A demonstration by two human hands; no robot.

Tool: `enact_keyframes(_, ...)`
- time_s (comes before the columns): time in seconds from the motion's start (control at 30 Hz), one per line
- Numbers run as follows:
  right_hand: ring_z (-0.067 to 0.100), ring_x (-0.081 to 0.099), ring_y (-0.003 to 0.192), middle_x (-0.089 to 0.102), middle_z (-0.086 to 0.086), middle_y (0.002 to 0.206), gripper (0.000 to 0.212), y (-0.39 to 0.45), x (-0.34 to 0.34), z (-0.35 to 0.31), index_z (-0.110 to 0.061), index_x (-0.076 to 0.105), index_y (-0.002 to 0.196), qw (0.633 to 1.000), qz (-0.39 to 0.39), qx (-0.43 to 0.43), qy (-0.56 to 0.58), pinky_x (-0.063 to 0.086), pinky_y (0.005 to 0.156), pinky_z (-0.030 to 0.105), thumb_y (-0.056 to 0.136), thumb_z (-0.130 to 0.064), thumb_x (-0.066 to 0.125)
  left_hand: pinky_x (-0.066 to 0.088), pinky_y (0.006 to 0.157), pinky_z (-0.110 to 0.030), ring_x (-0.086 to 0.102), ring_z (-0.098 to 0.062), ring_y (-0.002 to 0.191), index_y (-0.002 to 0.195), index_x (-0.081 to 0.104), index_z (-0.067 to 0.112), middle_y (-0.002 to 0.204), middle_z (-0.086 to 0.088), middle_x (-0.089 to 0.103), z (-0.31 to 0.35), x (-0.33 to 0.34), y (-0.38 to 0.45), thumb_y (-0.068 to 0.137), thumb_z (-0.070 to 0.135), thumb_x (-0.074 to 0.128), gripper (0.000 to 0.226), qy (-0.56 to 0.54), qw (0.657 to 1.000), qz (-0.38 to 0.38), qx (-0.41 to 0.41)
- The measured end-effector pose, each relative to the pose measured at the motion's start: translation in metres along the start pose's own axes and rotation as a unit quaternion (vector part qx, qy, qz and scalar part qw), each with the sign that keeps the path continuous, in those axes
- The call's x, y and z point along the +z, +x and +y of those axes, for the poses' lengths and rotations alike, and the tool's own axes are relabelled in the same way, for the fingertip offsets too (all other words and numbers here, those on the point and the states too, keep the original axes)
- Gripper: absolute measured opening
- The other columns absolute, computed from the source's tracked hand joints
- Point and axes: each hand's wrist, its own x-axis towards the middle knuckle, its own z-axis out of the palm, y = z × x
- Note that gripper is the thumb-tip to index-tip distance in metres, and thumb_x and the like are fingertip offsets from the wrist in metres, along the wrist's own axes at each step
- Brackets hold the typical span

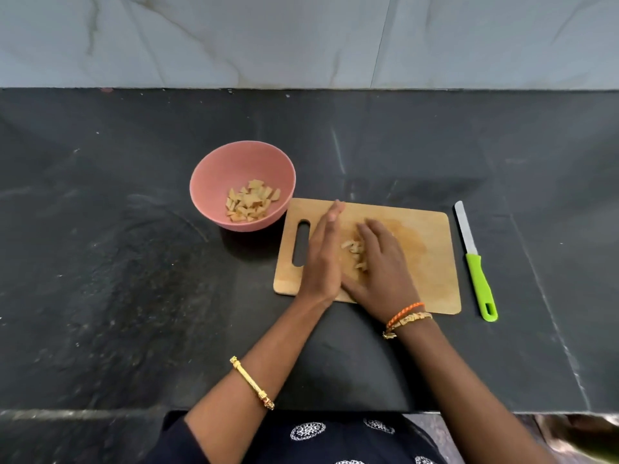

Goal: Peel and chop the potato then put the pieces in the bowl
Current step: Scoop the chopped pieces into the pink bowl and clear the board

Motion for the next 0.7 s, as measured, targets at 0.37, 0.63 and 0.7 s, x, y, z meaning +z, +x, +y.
enact_keyframes(0.37,0.032,0.054,0.099,0.058,0.015,0.107,0.017,0.029,0.000,0.017,-0.003,0.066,0.093,0.979,0.010,-0.201,0.042,0.042,0.087,0.030,0.084,-0.017,0.062,0.026,0.111,-0.022,0.036,0.001,0.132,0.124,0.049,0.028,0.142,0.003,0.044,-0.007,0.004,-0.014,0.092,0.041,0.030,0.039,-0.083,0.992,0.083,0.039)
enact_keyframes(0.63,0.029,0.051,0.074,0.057,0.006,0.086,0.025,0.034,-0.012,0.023,-0.014,0.058,0.085,0.974,0.078,-0.119,-0.175,0.038,0.058,0.033,0.084,-0.036,0.047,0.028,0.105,-0.015,0.039,0.002,0.129,0.121,0.051,0.033,0.140,0.004,0.047,-0.008,0.007,-0.017,0.087,0.052,0.035,0.042,-0.047,0.990,0.115,0.068)
enact_keyframes(0.7,0.029,0.051,0.069,0.055,0.008,0.083,0.019,0.032,-0.015,0.027,-0.013,0.057,0.085,0.977,0.087,-0.085,-0.172,0.032,0.049,0.027,0.086,-0.031,0.053,0.029,0.101,-0.009,0.040,0.002,0.128,0.122,0.051,0.029,0.139,0.002,0.048,-0.007,0.008,-0.018,0.090,0.047,0.035,0.040,-0.044,0.989,0.123,0.069)
